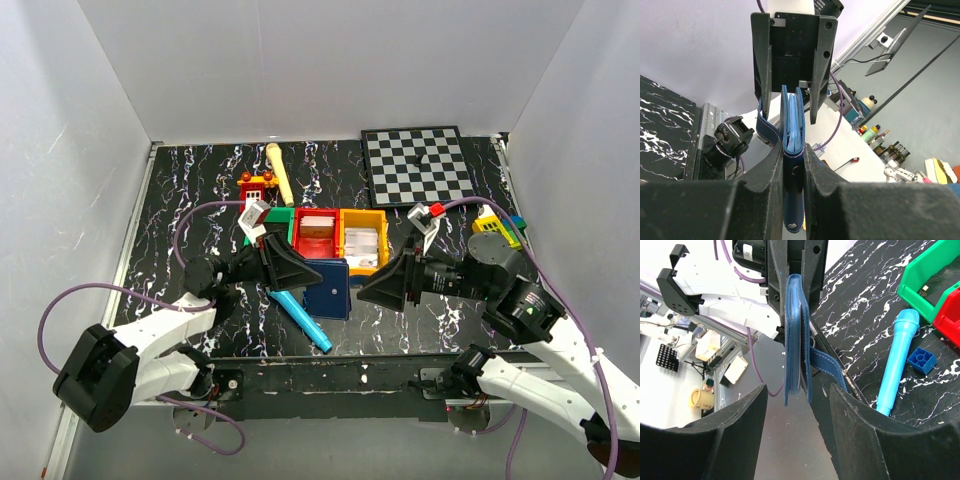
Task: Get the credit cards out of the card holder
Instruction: Open the card holder.
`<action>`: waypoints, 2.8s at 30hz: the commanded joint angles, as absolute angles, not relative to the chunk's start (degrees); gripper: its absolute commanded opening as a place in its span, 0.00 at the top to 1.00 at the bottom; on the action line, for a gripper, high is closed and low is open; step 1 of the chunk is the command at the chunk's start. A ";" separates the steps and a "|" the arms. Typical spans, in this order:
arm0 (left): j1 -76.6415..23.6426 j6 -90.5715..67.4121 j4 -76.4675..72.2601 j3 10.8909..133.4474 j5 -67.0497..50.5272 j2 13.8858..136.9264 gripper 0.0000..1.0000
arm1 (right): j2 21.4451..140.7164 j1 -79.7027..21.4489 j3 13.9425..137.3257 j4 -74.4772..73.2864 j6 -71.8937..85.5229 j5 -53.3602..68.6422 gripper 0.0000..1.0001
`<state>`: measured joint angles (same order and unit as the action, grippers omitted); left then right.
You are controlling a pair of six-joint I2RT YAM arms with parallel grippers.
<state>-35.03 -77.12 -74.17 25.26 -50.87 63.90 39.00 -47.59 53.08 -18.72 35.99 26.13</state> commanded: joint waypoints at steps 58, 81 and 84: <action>-30.67 -78.92 -76.29 28.30 -52.65 62.58 1.00 | 39.55 -47.02 45.88 -4.83 44.82 20.74 0.25; -31.38 -80.77 -79.63 28.04 -51.94 64.25 1.00 | 45.96 -47.02 45.88 5.18 48.78 26.36 0.54; -31.29 -80.77 -79.54 27.86 -51.86 64.25 1.00 | 46.67 -47.02 45.88 6.41 49.22 28.12 0.57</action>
<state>-30.83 -80.40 -74.63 27.73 -52.53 64.40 45.47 -47.03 45.93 0.14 48.05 25.96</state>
